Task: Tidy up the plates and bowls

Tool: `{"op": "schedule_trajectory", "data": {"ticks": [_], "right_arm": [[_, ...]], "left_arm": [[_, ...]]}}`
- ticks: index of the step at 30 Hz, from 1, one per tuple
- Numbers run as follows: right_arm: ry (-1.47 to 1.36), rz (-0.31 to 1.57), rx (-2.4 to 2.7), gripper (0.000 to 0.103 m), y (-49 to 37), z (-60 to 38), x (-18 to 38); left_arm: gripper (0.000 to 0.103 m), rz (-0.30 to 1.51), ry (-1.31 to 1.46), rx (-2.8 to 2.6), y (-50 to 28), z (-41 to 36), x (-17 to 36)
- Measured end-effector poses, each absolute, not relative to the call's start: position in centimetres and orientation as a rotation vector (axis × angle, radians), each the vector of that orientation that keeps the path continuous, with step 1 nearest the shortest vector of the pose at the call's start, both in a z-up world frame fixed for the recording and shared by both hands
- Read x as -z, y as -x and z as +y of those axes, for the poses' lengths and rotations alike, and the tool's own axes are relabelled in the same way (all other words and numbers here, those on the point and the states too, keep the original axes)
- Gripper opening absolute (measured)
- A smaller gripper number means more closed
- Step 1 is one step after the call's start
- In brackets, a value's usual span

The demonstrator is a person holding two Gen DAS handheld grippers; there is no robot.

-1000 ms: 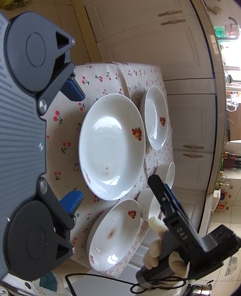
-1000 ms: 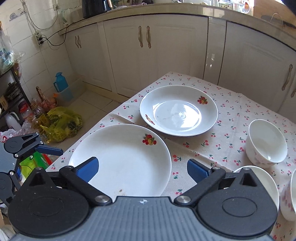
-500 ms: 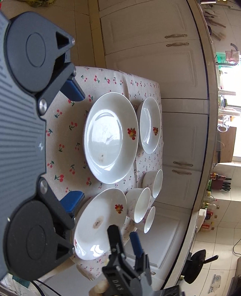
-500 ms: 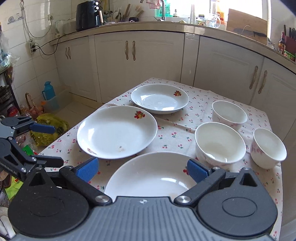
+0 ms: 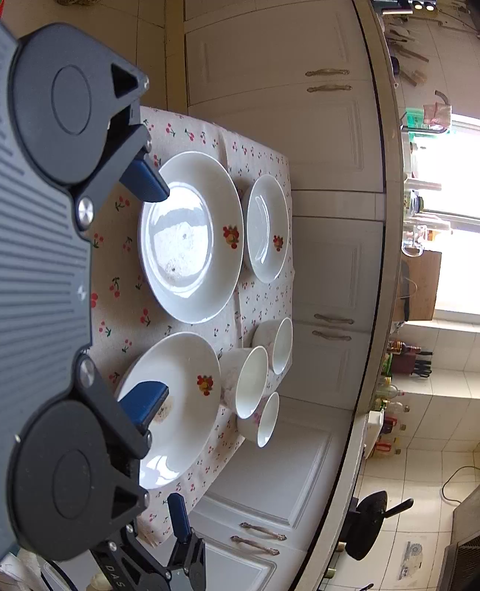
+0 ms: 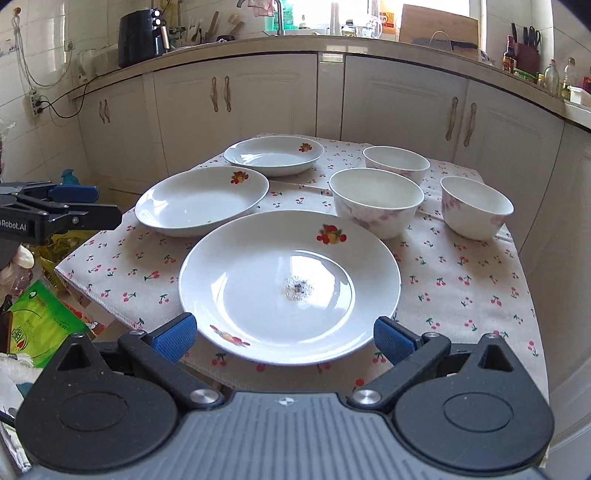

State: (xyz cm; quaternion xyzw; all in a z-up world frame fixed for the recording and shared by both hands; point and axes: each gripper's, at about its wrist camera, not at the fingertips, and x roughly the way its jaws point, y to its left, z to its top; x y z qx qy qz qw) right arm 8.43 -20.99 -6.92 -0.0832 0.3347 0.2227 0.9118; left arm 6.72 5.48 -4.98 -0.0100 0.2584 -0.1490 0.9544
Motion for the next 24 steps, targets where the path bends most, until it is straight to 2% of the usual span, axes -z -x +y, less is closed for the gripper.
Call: {"op": "schedule_trajectory", "data": {"ticks": [11,24], "right_arm": [[0.191,0.723,-0.461,0.103,-9.1,-21.5,9.3],[0.243,0.723,-0.504,0.103,-10.7,-21.0,10.6]], "left_arm": [[0.102,0.539,-0.049,0.345,-7.4,3.2,4.4],[0.102,0.662,-0.124,0.492,-11.8,0.9,3.7]]}}
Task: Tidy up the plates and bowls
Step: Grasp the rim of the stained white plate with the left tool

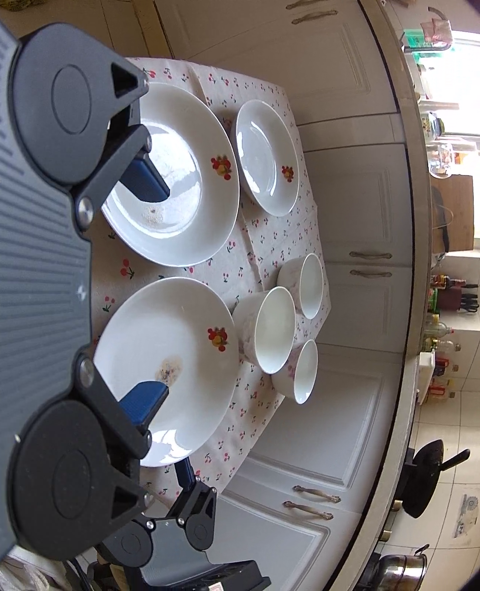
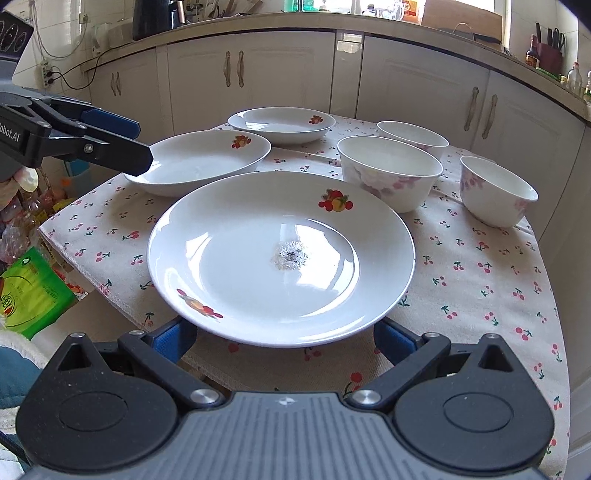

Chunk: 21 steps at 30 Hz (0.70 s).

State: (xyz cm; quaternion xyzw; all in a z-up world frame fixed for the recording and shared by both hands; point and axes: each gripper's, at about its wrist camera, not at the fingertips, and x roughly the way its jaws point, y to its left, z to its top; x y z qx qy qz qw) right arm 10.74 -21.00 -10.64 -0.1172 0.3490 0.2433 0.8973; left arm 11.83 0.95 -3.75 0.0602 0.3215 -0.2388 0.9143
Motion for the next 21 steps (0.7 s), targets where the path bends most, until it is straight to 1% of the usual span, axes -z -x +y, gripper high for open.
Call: {"op": "schedule_trajectory", "data": {"ticks": [21], "right_arm": [[0.232,0.732,-0.491,0.103,-11.1,-20.8,11.1]], "left_arm": [[0.102,0.801,-0.215,0.764,-19.1,-3.6,4.8]]}}
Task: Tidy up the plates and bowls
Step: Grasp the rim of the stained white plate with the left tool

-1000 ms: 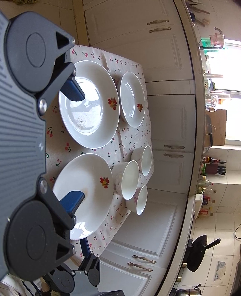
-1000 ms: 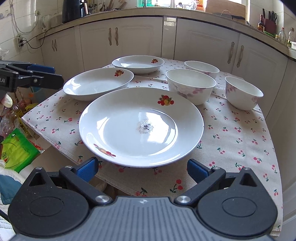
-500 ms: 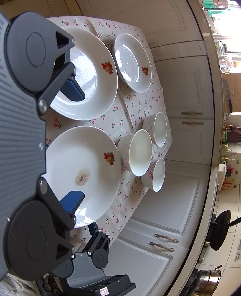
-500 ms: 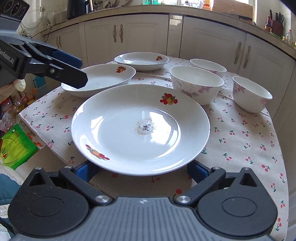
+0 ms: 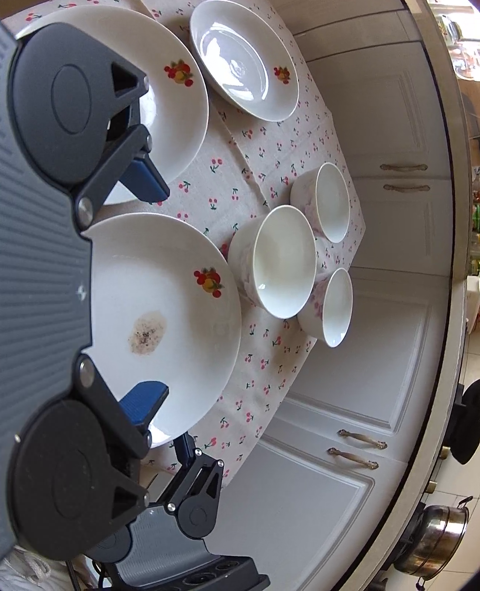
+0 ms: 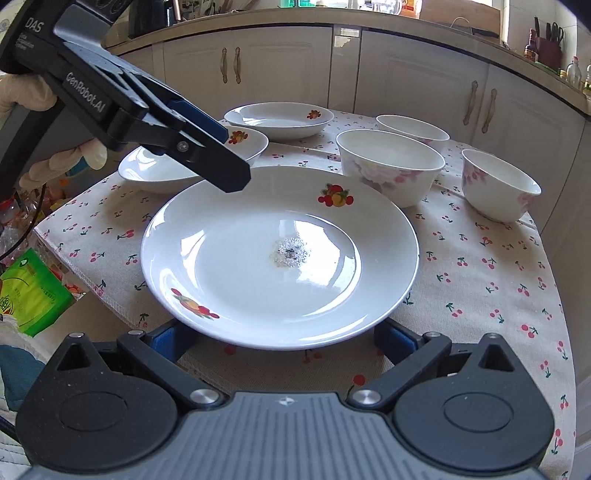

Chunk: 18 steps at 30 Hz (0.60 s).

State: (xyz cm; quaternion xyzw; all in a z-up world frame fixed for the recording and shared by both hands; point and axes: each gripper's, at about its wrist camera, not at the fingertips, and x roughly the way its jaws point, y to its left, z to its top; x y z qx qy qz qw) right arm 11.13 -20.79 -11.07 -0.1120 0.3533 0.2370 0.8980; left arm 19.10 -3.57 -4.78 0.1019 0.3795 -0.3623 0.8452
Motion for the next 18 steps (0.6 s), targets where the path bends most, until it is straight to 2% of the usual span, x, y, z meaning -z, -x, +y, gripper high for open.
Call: {"op": "schedule_trajectory", "data": {"ticks": [18], "right_arm": [[0.229,0.715,-0.469,0.103,-10.6,-20.6,10.9]], "left_arm": [[0.102,1.02,-0.404,0.937,-25.2,-6.2,7.3]]}}
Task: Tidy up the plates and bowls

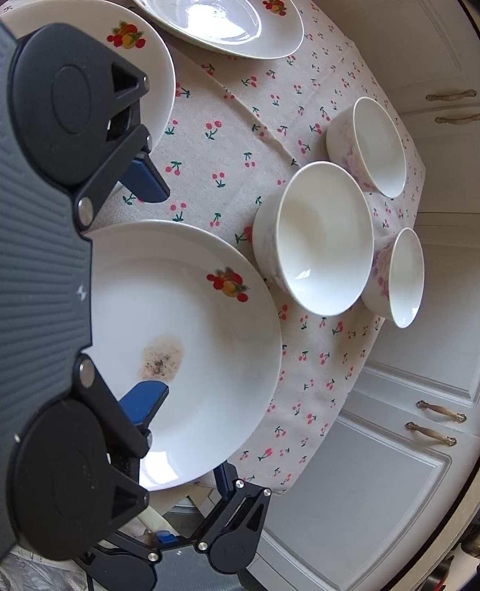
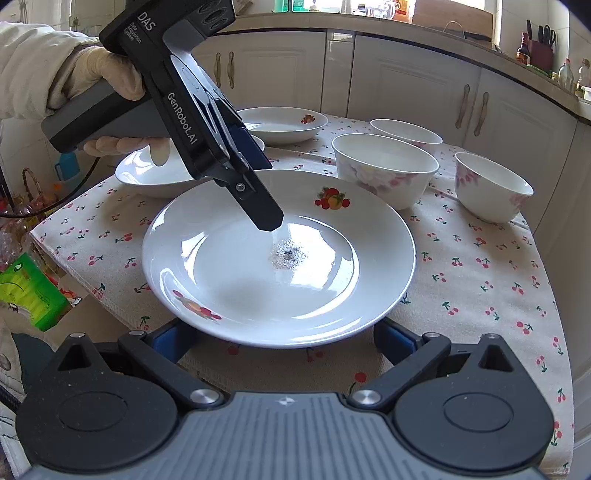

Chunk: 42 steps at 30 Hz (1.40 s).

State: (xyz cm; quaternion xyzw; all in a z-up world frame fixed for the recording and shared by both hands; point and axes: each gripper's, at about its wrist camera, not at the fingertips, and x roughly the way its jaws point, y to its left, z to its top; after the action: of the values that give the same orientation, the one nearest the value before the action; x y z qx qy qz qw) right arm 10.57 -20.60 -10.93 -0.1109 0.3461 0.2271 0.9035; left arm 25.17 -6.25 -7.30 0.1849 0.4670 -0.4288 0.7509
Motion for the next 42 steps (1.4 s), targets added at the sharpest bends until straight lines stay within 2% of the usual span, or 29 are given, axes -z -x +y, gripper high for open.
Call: {"op": "schedule_trajectory", "data": {"ticks": [15,42], "right_arm": [[0.233,0.711,-0.466,0.103,-10.5,-20.4,11.0],[0.27,0.724,-0.516,0.103,-11.4,-20.5,10.6]], "left_arm": [[0.097,1.175,-0.407,1.062,-27.6,-8.0,7.7],[0.097,1.194,-0.403,1.074,-27.9,-8.2,8.1]]}}
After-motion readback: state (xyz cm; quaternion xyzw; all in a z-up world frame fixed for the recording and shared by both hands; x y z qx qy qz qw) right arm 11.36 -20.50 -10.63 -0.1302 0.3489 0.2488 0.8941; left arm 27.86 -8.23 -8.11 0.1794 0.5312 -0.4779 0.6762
